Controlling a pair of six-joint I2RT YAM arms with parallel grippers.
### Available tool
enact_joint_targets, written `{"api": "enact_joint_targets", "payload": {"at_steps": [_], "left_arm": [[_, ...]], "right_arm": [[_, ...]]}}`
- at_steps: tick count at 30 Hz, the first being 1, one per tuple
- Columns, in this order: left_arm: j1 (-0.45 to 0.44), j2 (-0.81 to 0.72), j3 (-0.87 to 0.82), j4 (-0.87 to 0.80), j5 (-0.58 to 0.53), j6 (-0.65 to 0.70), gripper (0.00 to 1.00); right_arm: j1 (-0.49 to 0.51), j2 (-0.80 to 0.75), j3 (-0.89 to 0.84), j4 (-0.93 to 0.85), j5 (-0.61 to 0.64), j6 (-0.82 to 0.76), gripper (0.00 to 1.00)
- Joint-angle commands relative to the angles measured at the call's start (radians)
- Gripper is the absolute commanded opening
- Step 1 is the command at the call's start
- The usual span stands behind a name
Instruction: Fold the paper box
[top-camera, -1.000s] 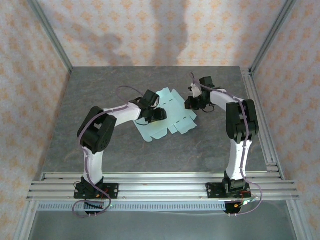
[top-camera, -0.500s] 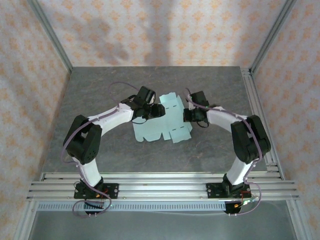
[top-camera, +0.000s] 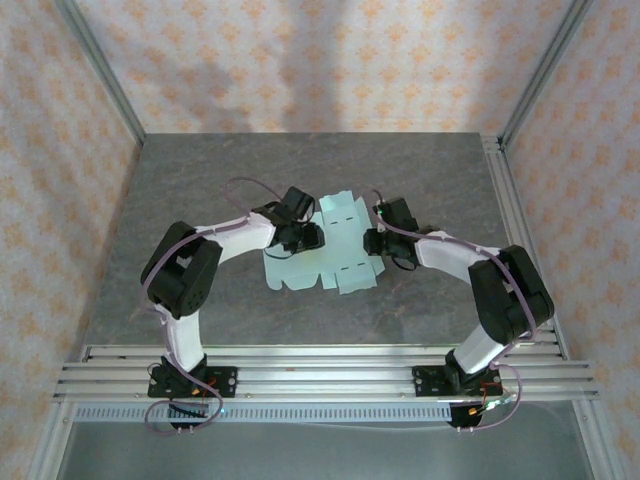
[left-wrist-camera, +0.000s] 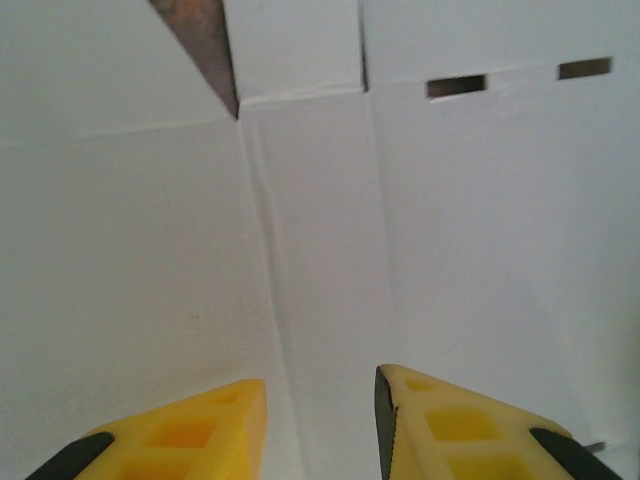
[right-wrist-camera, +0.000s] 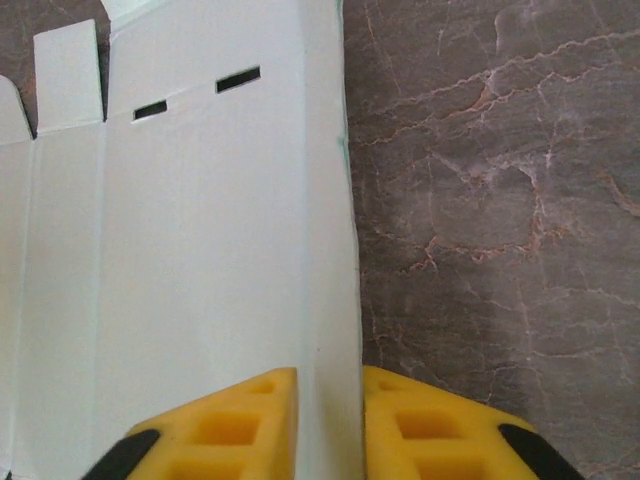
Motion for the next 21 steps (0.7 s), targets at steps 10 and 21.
{"api": "enact_joint_targets", "payload": {"at_steps": [10, 21], "left_arm": [[-0.009, 0.064, -0.042, 0.004, -0.056, 0.019, 0.35], [-0.009, 0.068, -0.031, 0.006, -0.046, 0.010, 0.35]], "right_arm": [[-0.003, 0.075, 0.110, -0.020, 0.035, -0.024, 0.32], [-0.002, 0.090, 0.149, -0.098, 0.093, -0.069, 0.00]]}}
